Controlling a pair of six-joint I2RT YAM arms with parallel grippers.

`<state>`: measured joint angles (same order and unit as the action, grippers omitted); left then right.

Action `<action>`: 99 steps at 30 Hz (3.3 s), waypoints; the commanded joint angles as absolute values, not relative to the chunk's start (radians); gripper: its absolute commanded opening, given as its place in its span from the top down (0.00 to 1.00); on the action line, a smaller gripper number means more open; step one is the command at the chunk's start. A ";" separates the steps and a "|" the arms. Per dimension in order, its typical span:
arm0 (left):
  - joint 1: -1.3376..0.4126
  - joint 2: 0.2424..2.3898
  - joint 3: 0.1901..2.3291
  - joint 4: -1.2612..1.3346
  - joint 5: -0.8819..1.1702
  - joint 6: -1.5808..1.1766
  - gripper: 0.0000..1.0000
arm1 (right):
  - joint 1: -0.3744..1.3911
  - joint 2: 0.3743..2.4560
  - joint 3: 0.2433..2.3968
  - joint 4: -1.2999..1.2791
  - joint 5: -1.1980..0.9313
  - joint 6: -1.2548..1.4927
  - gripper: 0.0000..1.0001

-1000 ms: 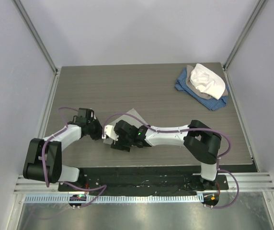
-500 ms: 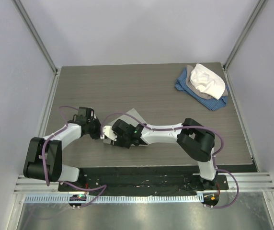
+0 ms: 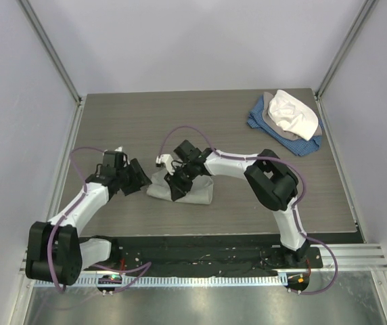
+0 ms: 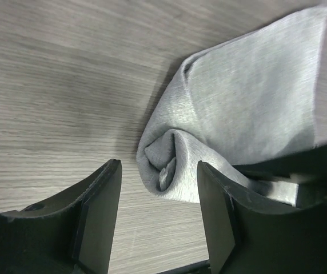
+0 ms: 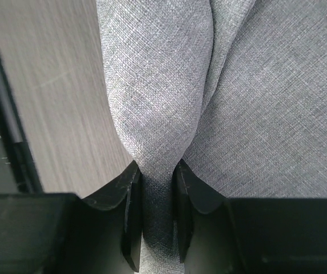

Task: Fold the napkin, place the utensils inside, and roll it up
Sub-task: Roll the napkin with the utensil

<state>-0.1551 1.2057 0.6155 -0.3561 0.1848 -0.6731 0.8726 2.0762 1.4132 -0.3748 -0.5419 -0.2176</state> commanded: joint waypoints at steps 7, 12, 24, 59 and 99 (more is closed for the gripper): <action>-0.155 1.106 0.506 -0.242 0.250 -0.722 0.40 | 0.782 2.273 1.509 -0.600 -0.948 -0.060 0.74; -0.155 1.121 0.480 -0.198 0.282 -0.738 0.40 | 0.752 2.327 1.549 -0.627 -1.023 -0.022 0.75; -0.156 1.193 0.404 0.020 0.377 -0.781 0.55 | 0.724 2.388 1.591 -0.649 -0.994 -0.002 0.75; -0.158 1.367 0.597 -0.252 0.354 -0.721 1.00 | 1.063 1.858 1.218 -0.176 0.098 -0.351 0.18; -0.158 1.169 0.488 -0.127 0.379 -0.732 0.51 | 0.741 2.309 1.491 -0.598 -0.968 -0.095 0.75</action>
